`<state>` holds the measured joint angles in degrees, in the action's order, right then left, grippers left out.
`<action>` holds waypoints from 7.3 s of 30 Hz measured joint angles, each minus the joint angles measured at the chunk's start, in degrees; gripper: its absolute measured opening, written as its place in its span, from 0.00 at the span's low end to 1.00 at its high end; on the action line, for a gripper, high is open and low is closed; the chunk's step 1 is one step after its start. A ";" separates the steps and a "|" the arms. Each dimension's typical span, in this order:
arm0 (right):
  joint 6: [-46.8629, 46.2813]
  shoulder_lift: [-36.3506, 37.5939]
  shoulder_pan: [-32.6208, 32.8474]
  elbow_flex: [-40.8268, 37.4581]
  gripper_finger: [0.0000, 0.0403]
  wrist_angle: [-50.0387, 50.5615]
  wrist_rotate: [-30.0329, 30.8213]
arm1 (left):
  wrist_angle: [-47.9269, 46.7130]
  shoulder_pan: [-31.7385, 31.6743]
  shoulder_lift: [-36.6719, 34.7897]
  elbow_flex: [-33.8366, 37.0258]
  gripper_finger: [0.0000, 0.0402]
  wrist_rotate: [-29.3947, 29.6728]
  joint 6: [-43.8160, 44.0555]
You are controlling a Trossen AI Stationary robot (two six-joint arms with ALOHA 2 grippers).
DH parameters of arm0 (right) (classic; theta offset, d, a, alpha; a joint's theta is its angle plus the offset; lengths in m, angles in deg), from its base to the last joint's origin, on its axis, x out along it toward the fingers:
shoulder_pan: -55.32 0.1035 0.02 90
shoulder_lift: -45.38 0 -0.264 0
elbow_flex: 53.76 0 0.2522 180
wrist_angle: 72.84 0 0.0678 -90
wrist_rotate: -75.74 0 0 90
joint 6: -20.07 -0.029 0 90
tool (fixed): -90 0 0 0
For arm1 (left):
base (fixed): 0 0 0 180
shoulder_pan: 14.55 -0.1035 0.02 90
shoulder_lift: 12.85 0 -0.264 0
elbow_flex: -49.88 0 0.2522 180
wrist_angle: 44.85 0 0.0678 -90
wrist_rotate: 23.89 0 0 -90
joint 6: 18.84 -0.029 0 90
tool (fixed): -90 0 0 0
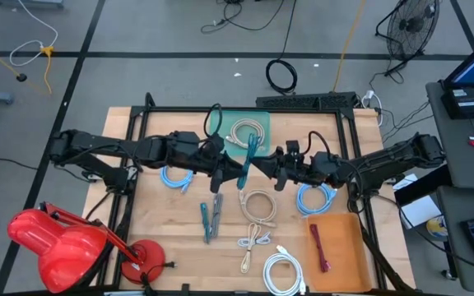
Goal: Pick & Place USB Port
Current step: Put the bottom blue charger cable into the orange bin, then put the brown display cable into the blue bin
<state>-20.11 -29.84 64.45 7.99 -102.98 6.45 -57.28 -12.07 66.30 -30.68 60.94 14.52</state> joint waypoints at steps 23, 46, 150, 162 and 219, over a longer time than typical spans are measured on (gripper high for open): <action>-38.63 7.75 13.05 0.00 0.00 19.62 -20.63 | -16.62 0.28 -15.95 -0.02 0.29 14.13 -5.97; -89.92 8.26 51.19 0.00 0.00 87.46 -11.05 | -25.26 2.96 -16.12 -0.02 0.29 18.20 -4.80; -14.40 20.06 13.54 0.00 0.23 37.06 26.28 | -25.61 -3.64 -16.04 -0.02 0.29 7.17 -8.99; -13.07 12.81 -4.94 0.00 0.23 38.94 4.82 | -26.43 -9.80 -16.04 0.00 0.29 -2.82 -15.71; -13.43 -27.83 -0.04 18.93 0.42 79.83 -19.03 | -36.89 -11.43 -16.04 0.00 0.29 -5.49 -21.22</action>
<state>-33.54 -57.67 64.40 26.92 -23.14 -12.58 -94.16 -23.50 50.27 -30.68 55.45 -6.70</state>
